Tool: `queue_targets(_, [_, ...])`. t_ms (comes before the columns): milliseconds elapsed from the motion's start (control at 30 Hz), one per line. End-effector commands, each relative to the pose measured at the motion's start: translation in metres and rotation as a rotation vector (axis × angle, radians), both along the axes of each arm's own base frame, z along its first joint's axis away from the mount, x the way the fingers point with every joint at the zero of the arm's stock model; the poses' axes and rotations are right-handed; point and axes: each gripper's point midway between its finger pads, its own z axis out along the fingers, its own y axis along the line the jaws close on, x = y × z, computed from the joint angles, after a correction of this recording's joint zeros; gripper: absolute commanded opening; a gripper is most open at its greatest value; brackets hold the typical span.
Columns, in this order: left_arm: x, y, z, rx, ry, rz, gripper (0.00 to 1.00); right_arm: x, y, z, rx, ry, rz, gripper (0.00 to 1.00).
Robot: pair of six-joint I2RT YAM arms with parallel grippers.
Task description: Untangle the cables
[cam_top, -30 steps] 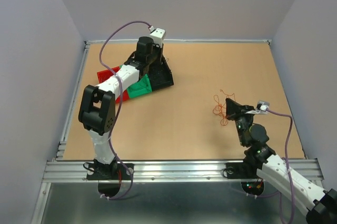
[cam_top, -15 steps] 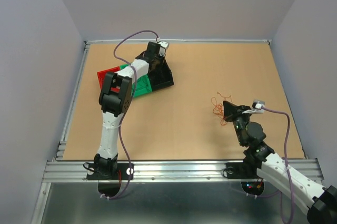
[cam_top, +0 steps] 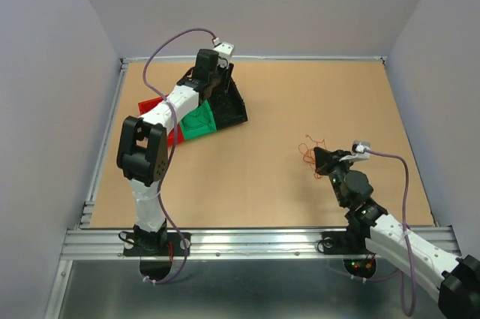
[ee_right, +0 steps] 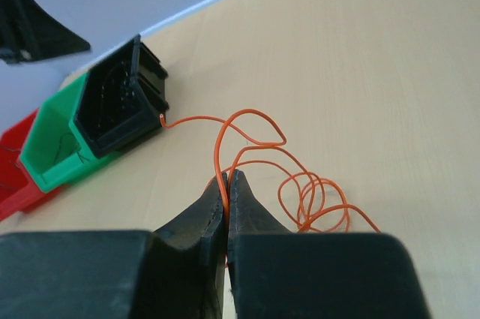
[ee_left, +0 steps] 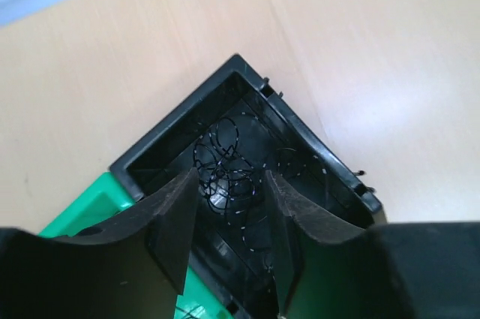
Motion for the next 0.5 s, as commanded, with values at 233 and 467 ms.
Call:
queue_targets(233, [-0.091,-0.083,0.105,-0.147,-0.273,-0.468,0.67,-0.010,0.070,0.022,-0.111,-0.081,0.390,0.00])
queue_targets(467, [-0.185,-0.150,0.100,-0.126,-0.381,-0.807,0.75,-0.013,0.099,0.063,-0.109,-0.137,0.533,0.01])
